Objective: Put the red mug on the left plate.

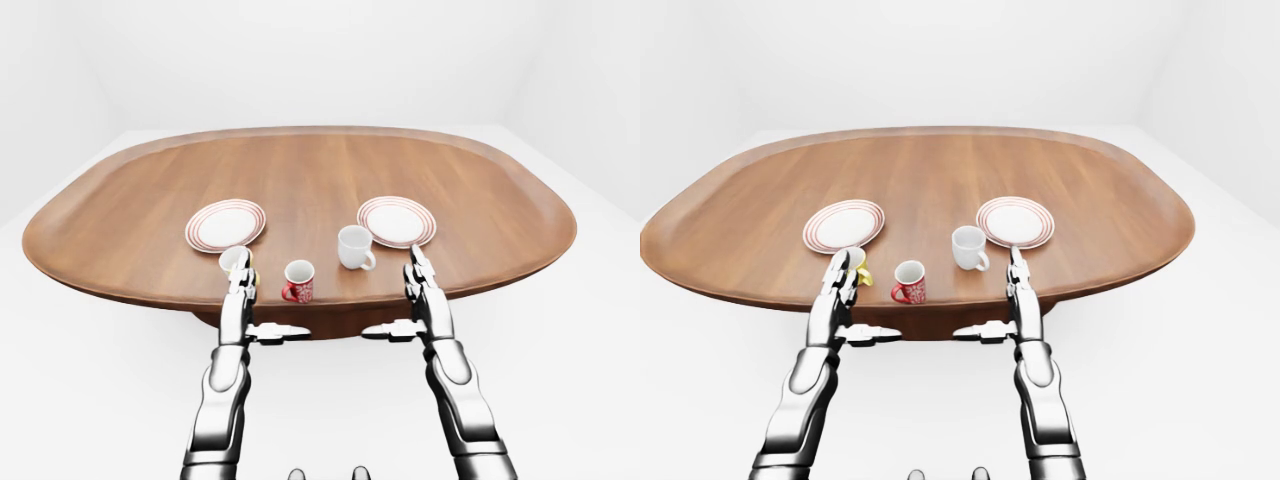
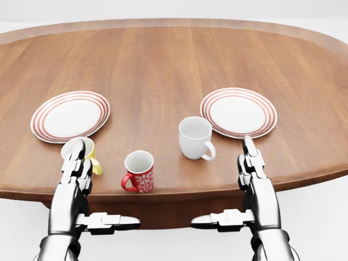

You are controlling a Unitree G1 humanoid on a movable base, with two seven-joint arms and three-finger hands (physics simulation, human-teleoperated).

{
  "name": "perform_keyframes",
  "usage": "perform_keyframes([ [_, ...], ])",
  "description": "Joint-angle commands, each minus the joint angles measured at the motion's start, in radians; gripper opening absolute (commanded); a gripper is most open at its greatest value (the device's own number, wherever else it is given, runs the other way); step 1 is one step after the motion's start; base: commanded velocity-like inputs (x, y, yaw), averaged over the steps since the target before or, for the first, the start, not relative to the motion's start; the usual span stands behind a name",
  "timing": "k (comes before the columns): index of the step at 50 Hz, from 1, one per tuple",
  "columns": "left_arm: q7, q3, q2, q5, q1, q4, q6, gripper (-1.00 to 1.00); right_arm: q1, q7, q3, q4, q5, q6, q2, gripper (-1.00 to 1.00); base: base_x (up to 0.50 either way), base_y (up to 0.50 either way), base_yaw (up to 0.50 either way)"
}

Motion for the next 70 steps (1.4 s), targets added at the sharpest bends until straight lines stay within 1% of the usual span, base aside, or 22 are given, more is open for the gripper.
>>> perform_keyframes([
  [1,-0.012,0.015,0.01,0.005,-0.013,0.015,0.013,1.0,-0.01,0.024,-0.018,0.015,-0.011,0.011,-0.012,1.0,0.0,0.0,0.0],
  [4,-0.012,0.018,0.01,0.0,-0.019,0.027,0.012,1.0,-0.032,0.02,-0.018,0.041,-0.018,0.034,-0.014,1.0,0.0,0.0,0.0],
  [6,-0.011,0.019,0.01,-0.002,-0.018,0.027,0.013,1.0,-0.034,0.032,-0.016,0.045,-0.01,0.021,-0.013,1.0,0.0,0.0,0.0],
  [13,-0.011,0.021,0.011,-0.003,-0.018,0.029,0.011,1.0,-0.026,0.035,-0.014,0.017,-0.012,0.038,-0.013,1.0,0.0,0.0,0.0],
  [19,-0.009,0.017,0.011,0.003,-0.01,0.008,0.019,1.0,-0.026,0.038,-0.012,0.009,-0.018,0.046,-0.013,1.0,0.0,0.0,0.0],
  [22,-0.008,0.015,0.01,0.005,-0.004,-0.005,0.026,1.0,-0.019,0.041,-0.011,-0.007,-0.018,0.056,-0.013,1.0,0.0,0.0,0.0],
  [26,0.007,0.004,0.005,0.028,0.023,-0.072,0.059,1.0,0.028,0.061,0.016,-0.105,-0.05,0.089,-0.015,1.0,0.0,0.0,0.0],
  [28,0.026,-0.02,-0.001,0.07,0.071,-0.177,0.081,1.0,0.104,0.094,0.035,-0.258,-0.049,0.089,-0.013,1.0,0.0,0.0,0.0],
  [31,0.034,-0.045,-0.009,0.095,0.164,-0.363,0.081,1.0,0.239,0.143,0.053,-0.491,-0.024,0.089,-0.015,1.0,0.0,0.0,0.0],
  [34,0.045,-0.097,-0.002,0.147,0.335,-0.636,0.081,1.0,0.445,0.175,0.068,-0.74,-0.021,0.089,-0.028,1.0,0.0,0.0,0.0],
  [37,0.06,-0.112,0.011,0.154,0.441,-0.757,0.081,1.0,0.544,0.181,0.048,-0.82,-0.024,0.05,-0.022,1.0,0.0,0.0,0.0],
  [38,0.062,-0.113,0.016,0.152,0.472,-0.783,0.081,1.0,0.562,0.179,0.036,-0.836,-0.024,0.049,-0.014,1.0,0.0,0.0,0.0],
  [39,0.065,-0.106,0.021,0.147,0.532,-0.832,0.056,1.0,0.605,0.191,0.015,-0.862,-0.002,0.021,-0.006,1.0,0.0,0.0,0.0],
  [40,0.065,-0.105,0.021,0.146,0.536,-0.835,0.053,1.0,0.607,0.198,0.011,-0.863,-0.002,0.019,0.0,1.0,0.0,0.0,0.0],
  [41,0.062,-0.093,0.023,0.133,0.579,-0.864,0.025,1.0,0.647,0.216,-0.008,-0.884,0.017,-0.011,0.009,1.0,0.0,0.0,0.0],
  [42,0.057,-0.085,0.02,0.121,0.595,-0.872,0.011,1.0,0.663,0.228,-0.02,-0.892,0.023,-0.025,0.021,1.0,0.0,0.0,0.0],
  [47,0.043,-0.061,-0.001,0.115,0.647,-0.895,-0.034,1.0,0.722,0.278,-0.087,-0.924,0.059,-0.079,0.093,1.0,0.0,0.0,0.0],
  [52,0.039,-0.059,-0.012,0.128,0.658,-0.896,-0.048,1.0,0.703,0.303,-0.099,-0.922,0.022,-0.059,0.133,1.0,0.0,0.0,0.0],
  [57,0.031,-0.041,-0.022,0.116,0.676,-0.903,-0.068,1.0,0.676,0.305,-0.095,-0.906,0.01,-0.042,0.135,1.0,0.0,0.0,0.0],
  [58,0.03,-0.038,-0.026,0.117,0.673,-0.9,-0.067,1.0,0.668,0.304,-0.095,-0.902,0.009,-0.032,0.133,1.0,0.0,0.0,0.0],
  [63,0.026,-0.036,-0.034,0.122,0.659,-0.892,-0.058,1.0,0.667,0.299,-0.077,-0.904,-0.007,-0.034,0.124,1.0,0.0,0.0,0.0],
  [70,0.019,-0.022,-0.042,0.11,0.66,-0.89,-0.062,1.0,0.662,0.293,-0.082,-0.903,-0.001,-0.029,0.12,1.0,0.0,0.0,0.0],
])
